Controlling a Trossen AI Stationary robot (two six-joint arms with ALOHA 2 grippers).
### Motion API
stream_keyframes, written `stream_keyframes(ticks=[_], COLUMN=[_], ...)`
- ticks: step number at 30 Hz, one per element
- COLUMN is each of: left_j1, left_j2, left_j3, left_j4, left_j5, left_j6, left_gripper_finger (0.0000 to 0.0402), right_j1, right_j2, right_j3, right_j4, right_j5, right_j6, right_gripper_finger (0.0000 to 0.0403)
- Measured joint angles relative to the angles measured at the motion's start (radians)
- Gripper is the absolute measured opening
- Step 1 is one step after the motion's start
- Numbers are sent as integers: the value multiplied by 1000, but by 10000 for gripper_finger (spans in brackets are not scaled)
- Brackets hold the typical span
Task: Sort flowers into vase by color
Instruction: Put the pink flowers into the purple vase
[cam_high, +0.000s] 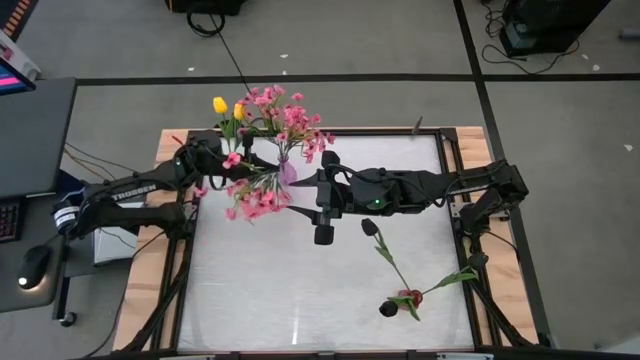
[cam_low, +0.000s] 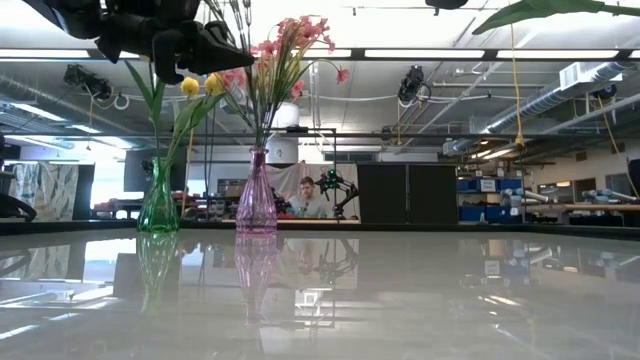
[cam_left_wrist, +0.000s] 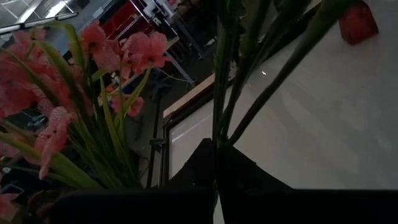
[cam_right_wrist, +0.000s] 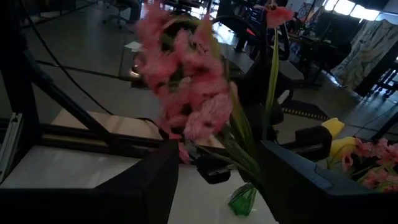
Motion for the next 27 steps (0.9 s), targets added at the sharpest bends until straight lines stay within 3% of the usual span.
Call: stream_keyframes(ticks=[27], left_j1=[22], left_j2=[6], left_j3=[-29], left_j4=[10], left_j5=[0], left_j6=[-18], left_gripper_finger=[9], right_j1=[0], right_j2=[0], right_j3=[0], right_j4=[0], right_j5=[0], right_j6=[0], right_gripper_finger=[226])
